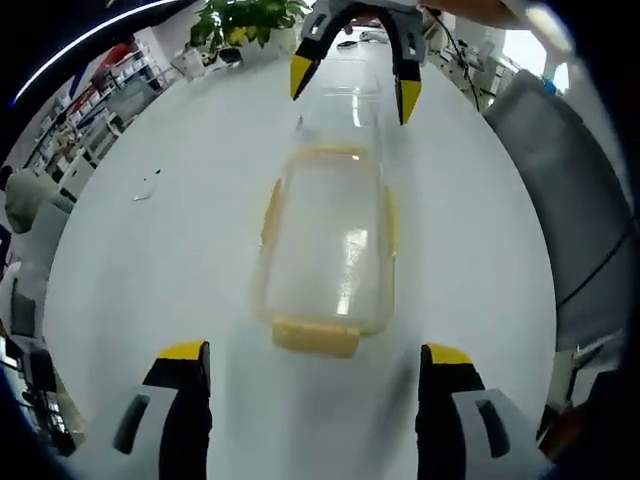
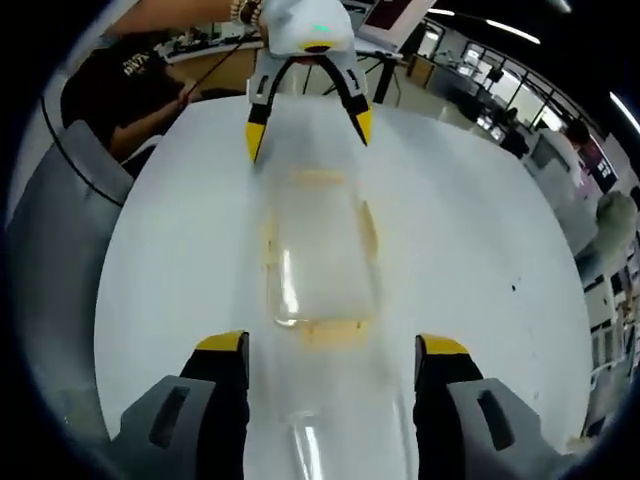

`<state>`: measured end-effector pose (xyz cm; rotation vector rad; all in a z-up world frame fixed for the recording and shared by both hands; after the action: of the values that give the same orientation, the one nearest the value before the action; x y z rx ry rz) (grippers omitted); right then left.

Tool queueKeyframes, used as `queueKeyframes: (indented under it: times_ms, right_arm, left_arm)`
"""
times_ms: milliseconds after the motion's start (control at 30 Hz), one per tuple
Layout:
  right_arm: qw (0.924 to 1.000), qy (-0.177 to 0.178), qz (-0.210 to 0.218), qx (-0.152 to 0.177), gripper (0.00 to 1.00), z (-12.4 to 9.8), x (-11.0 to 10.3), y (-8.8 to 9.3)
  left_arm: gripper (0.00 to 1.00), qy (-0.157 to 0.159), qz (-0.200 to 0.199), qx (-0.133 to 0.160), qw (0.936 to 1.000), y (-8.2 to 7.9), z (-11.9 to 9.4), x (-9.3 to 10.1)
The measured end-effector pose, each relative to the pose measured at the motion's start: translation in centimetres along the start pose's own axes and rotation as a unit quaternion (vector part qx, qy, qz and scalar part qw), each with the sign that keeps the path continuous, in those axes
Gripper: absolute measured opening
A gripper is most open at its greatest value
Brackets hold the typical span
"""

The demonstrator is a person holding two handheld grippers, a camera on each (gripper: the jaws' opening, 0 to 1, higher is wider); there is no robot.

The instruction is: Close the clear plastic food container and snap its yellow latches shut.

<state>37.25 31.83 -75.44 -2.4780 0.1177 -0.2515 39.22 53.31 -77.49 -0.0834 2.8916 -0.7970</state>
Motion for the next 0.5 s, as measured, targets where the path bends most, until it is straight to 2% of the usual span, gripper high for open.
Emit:
queueKeyframes:
  times_ms: [100,233,300,500]
  right_arm:
    - [0.9999,-0.011,-0.002,-0.001,0.58,1.0,0.0,0.1]
    - [0.9998,-0.019,0.002,-0.005,0.57,1.9,0.3,0.5]
    - [0.9997,-0.023,0.006,-0.006,0.57,2.2,0.5,0.8]
    - [0.9992,-0.035,0.013,-0.016,0.56,3.2,0.4,1.7]
  left_arm:
    - [0.78,0.024,0.013,-0.012,0.9996,0.0,0.7,0.2]
    - [0.74,0.035,0.024,-0.015,0.9990,0.0,1.5,-0.2]
    - [0.71,0.055,0.016,-0.007,0.9983,0.0,1.9,-0.2]
    - [0.65,0.067,-0.001,-0.004,0.9978,0.1,2.7,-0.7]
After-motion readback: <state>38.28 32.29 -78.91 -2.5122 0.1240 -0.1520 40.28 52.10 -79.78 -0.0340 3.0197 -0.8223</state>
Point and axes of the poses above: the point that each gripper's makers call its tool centre point, and the gripper's own axes: z roughly forward along the fingers, x roughly to its right, y roughly out of its underside, the point moved 5 cm from there along -z, roughly backward along the fingers, and after that the axes turned 7 degrees about x, right-handed, at the moved point
